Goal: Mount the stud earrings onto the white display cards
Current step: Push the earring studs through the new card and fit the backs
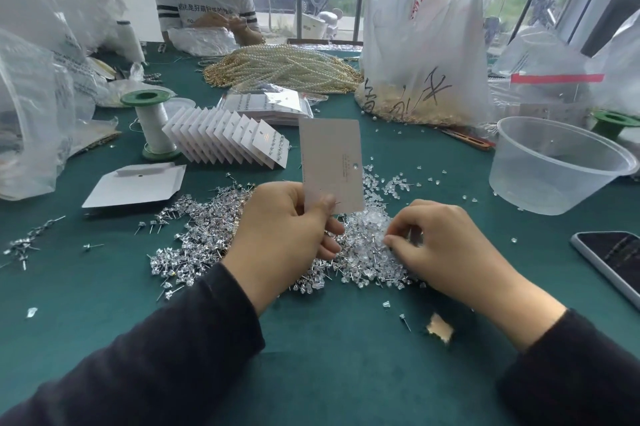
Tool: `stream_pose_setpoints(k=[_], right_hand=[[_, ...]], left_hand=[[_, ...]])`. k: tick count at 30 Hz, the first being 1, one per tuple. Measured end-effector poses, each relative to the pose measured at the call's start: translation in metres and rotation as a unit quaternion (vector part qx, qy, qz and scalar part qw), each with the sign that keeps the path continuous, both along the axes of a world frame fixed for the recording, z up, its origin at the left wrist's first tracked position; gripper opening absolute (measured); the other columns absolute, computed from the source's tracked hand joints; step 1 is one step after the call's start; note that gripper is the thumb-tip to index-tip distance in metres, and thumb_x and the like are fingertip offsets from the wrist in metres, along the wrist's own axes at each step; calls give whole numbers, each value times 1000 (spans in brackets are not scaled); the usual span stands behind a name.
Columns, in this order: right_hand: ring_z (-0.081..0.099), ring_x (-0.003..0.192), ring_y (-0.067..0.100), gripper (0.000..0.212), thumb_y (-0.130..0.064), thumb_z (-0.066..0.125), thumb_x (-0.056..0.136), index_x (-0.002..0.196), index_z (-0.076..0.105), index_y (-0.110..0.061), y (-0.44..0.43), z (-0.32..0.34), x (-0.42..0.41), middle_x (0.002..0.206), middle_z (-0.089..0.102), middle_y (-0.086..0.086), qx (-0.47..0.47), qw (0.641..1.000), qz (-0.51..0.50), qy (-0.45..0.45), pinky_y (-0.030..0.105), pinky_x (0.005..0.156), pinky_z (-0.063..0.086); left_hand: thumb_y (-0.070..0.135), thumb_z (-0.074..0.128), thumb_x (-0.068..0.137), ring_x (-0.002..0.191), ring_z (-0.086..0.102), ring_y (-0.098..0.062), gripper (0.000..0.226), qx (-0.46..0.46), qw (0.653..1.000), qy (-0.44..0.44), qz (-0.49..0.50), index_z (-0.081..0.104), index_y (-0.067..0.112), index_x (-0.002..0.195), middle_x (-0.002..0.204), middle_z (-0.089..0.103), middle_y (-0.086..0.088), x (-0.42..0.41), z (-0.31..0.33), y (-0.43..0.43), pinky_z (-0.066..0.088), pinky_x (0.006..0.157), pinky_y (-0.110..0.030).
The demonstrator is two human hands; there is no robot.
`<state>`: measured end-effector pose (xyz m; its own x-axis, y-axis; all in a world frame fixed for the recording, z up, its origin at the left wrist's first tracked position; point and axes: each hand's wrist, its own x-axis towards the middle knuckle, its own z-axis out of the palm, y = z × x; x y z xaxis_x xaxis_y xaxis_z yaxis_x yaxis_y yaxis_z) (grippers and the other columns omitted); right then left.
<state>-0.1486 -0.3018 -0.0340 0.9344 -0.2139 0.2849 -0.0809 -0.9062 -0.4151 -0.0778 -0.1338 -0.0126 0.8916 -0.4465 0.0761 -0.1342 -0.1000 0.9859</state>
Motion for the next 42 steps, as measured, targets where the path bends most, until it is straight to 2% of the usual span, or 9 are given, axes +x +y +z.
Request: stream_pose_setpoints(k=[5,9,12,16,21,26,31,34,42], right_hand=[[52,56,0,11,-19,64,74,64,65,-14,4,1,10,59,62,-6,56,996,-65,39,10,50,39],[50,55,8,10,-19,61,73,69,63,-10,1,5,11,64,63,2,54,992,-63,98,17,43,36],[48,50,8,11,-14,58,75,69,63,-8,-3,6,7,64,63,5,56,992,-41,105,14,42,37],[51,59,1,16,-15,59,80,67,58,-23,-7,10,0,65,58,-10,72,996,-39,22,10,55,41],[52,56,2,17,-15,62,83,69,59,-23,-13,13,0,64,61,-9,124,991,-46,-20,11,53,39],[58,61,14,9,-11,65,83,76,66,-17,-6,15,-1,69,66,0,204,976,-27,-68,22,59,46],[58,57,6,14,-10,71,79,72,68,-23,17,15,-4,66,67,-7,209,958,15,-195,15,56,45],[60,64,11,5,-11,71,77,76,70,-16,33,12,-3,73,67,-8,185,946,69,-256,17,59,46],[59,66,15,6,-8,64,78,74,67,-11,41,3,1,72,64,-2,188,945,101,-248,27,63,49]], left_hand=[[6,57,87,40,57,-12,18,-8,1000,19,-21,62,5,70,50,65,-3,-6,-3,-3,45,38,-18],[7,58,86,40,57,-12,16,-9,999,20,-25,63,5,71,51,66,-5,-7,-5,-4,46,39,-18],[7,58,87,40,57,-12,16,-8,999,23,-24,63,4,72,51,66,-5,-7,-5,-4,46,39,-18],[6,56,88,37,56,-11,15,-19,998,57,-23,61,2,75,48,64,-3,-6,-5,-4,46,38,-18],[5,56,88,36,55,-11,13,-36,995,87,-24,60,0,77,46,63,-2,-6,-3,-4,45,37,-17],[5,57,88,36,55,-11,13,-46,993,111,-17,59,-3,77,46,63,-3,-7,-3,-4,47,37,-17],[4,56,88,36,55,-12,14,-51,991,121,-12,59,-2,75,45,62,-3,-7,-2,-4,47,37,-17],[3,56,88,35,55,-11,15,-51,991,119,-17,60,-3,75,44,61,-3,-11,-2,-6,47,38,-17],[2,56,87,35,54,-12,23,-62,991,115,-17,60,0,64,43,60,-3,-15,-1,-8,45,37,-17]])
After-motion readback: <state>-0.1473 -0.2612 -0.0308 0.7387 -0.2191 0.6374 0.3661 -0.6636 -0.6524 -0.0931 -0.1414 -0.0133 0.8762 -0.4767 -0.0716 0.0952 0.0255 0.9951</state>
